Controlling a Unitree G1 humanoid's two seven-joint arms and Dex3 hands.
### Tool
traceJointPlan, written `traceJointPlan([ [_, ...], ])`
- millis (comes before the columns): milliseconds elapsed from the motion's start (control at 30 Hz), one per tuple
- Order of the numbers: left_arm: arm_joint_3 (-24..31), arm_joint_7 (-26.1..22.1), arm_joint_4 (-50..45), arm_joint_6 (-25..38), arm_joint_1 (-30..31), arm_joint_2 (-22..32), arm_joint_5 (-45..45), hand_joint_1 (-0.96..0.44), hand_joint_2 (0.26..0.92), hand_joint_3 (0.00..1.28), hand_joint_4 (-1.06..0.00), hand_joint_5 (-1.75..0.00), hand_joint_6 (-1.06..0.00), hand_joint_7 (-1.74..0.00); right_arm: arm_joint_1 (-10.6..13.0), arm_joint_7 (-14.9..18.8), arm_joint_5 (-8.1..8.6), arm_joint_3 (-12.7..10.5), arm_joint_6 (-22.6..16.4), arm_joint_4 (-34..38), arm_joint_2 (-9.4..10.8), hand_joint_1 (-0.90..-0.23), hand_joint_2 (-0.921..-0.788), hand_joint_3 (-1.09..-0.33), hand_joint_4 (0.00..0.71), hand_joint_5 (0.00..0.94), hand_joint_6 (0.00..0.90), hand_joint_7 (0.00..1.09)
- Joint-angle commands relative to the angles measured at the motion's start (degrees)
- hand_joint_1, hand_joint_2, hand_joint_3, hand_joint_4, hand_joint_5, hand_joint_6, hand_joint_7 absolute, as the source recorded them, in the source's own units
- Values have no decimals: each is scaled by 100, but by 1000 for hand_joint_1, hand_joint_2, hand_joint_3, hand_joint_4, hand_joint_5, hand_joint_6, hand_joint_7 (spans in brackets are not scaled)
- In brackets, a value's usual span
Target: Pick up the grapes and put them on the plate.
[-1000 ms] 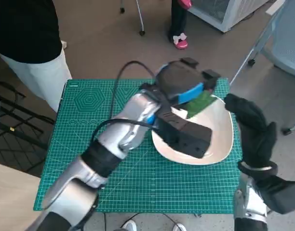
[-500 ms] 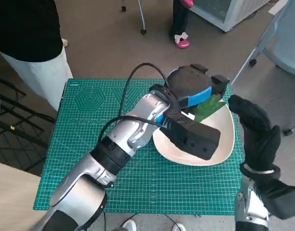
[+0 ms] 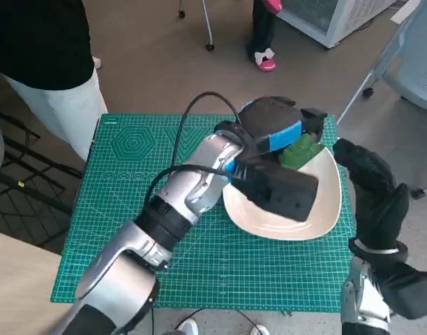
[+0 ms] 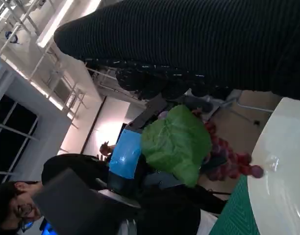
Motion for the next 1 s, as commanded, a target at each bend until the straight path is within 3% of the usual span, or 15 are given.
traceJointPlan([
  [33,62,-129,76,116,-74,-19,-159,-261,902,54,-175,-212,-320,-73,86,-44,-48,19,76,84,-1,-617,-921,-861,408,1,139,214],
  [200,35,-57,115,87,42,54,-188,-387,911,25,-99,-36,-269,-12,55,-37,-53,45,49,135,36,-620,-921,-861,408,1,142,209],
  [500,278,-43,240,-101,271,205,-506,-441,920,36,-76,-1,-252,0,-1,-80,-87,123,32,185,117,-625,-921,-853,409,1,147,202],
  [667,895,-503,623,-277,293,194,-1373,-464,921,54,-77,-1,-253,-1,3,-94,-105,177,11,165,164,-627,-921,-849,410,1,149,199],
  [833,1595,-1186,831,-490,409,310,-2361,-475,921,71,-179,-21,-264,-7,-7,-79,-101,206,-9,171,177,-625,-921,-850,410,1,149,196],
  [1000,2249,-1588,623,-447,717,445,-3216,-467,921,97,-167,-6,-297,-21,-14,-80,-105,249,12,132,184,-625,-921,-852,410,1,149,195],
])
